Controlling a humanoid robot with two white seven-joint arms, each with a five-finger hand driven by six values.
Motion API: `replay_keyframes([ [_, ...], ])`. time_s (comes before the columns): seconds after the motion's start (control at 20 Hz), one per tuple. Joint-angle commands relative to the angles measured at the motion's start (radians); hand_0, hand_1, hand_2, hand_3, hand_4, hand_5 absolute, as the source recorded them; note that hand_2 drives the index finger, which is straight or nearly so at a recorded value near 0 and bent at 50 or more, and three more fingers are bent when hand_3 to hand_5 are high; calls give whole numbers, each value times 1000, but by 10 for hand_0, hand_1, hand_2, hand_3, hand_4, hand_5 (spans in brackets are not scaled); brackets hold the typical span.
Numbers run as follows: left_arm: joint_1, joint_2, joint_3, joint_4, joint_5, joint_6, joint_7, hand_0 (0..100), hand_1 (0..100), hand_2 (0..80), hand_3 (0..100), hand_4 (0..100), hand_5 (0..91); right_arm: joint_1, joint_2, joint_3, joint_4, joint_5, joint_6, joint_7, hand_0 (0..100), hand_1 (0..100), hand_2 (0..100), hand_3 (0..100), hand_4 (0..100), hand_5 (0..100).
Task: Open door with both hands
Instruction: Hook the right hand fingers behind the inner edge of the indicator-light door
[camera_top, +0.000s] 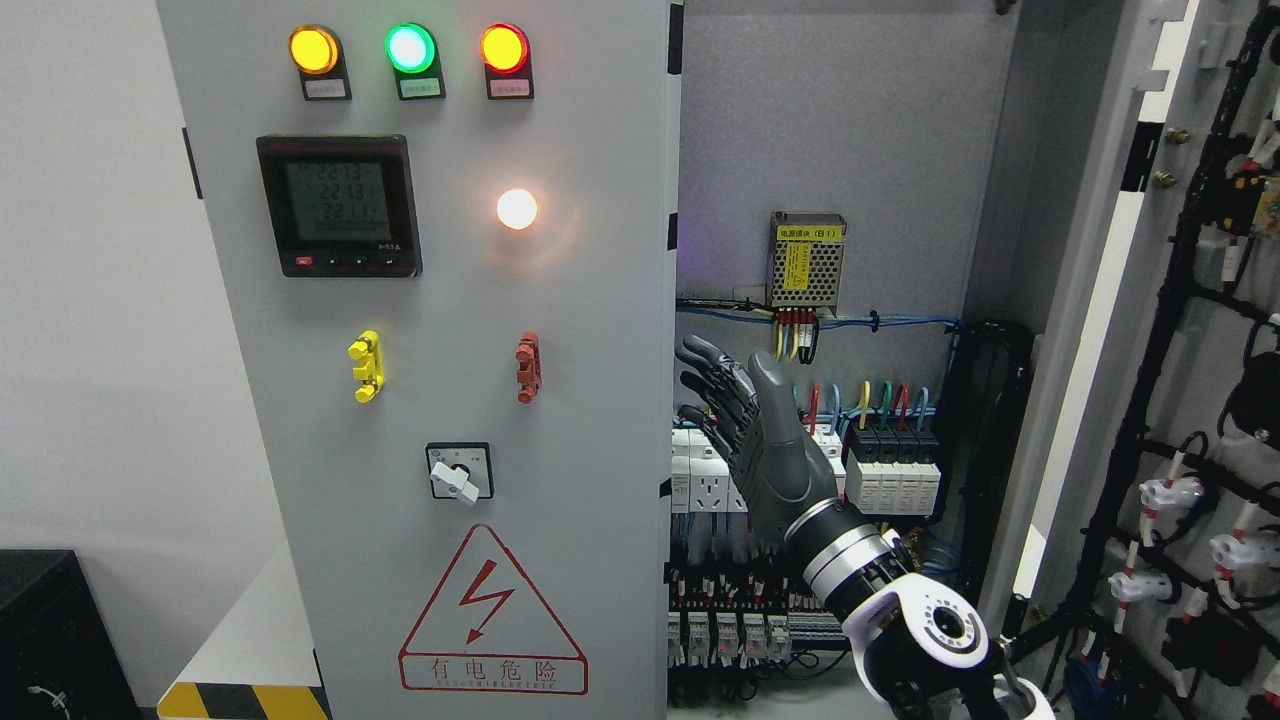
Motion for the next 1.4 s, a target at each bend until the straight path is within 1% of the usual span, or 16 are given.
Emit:
replay_keyframes([
  [0.0,22,0,0,1,0,0,0,0,0,0,0,0,0,-20,-20,0,33,-24,2,54,0,0,0,0,0,0],
  [0.05,20,0,0,1,0,1,0,0,0,0,0,0,0,-25,-21,-2,39,-30,2,64,0,0,0,0,0,0],
  [0.1,20,0,0,0,0,1,0,0,0,0,0,0,0,-28,-29,-14,49,-39,4,66,0,0,0,0,0,0],
  [0.2,22,0,0,1,0,1,0,0,0,0,0,0,0,-31,-46,-19,65,-64,6,68,0,0,0,0,0,0],
  [0.35,22,0,0,0,0,0,0,0,0,0,0,0,0,-46,-81,-22,86,-134,51,71,0,0,0,0,0,0],
  [0.4,22,0,0,0,0,0,0,0,0,0,0,0,0,-51,-87,-26,94,-150,53,72,0,0,0,0,0,0],
  [0.5,22,0,0,1,0,0,0,0,0,0,0,0,0,-54,-89,-31,106,-153,53,92,0,0,0,0,0,0],
  [0.65,22,0,0,1,0,0,0,0,0,0,0,0,0,-57,-90,-32,114,-153,55,140,0,0,0,0,0,0],
  [0.9,20,0,0,0,0,1,0,0,0,0,0,0,0,-82,-90,-34,163,-155,55,150,0,0,0,0,0,0],
  [0.95,20,0,0,0,0,1,0,0,0,0,0,0,0,-86,-89,-34,172,-155,55,158,0,0,0,0,0,0],
  [1.1,20,0,0,1,0,1,0,0,0,0,0,0,0,-92,-89,-34,188,-153,55,203,0,0,0,0,0,0],
  [1.25,22,0,0,0,0,1,0,0,0,0,0,0,0,-94,-89,-34,189,-155,56,210,0,0,0,0,0,0],
  [1.35,22,0,0,0,0,1,0,0,0,0,0,0,0,-95,-90,-34,191,-156,87,213,0,0,0,0,0,0],
])
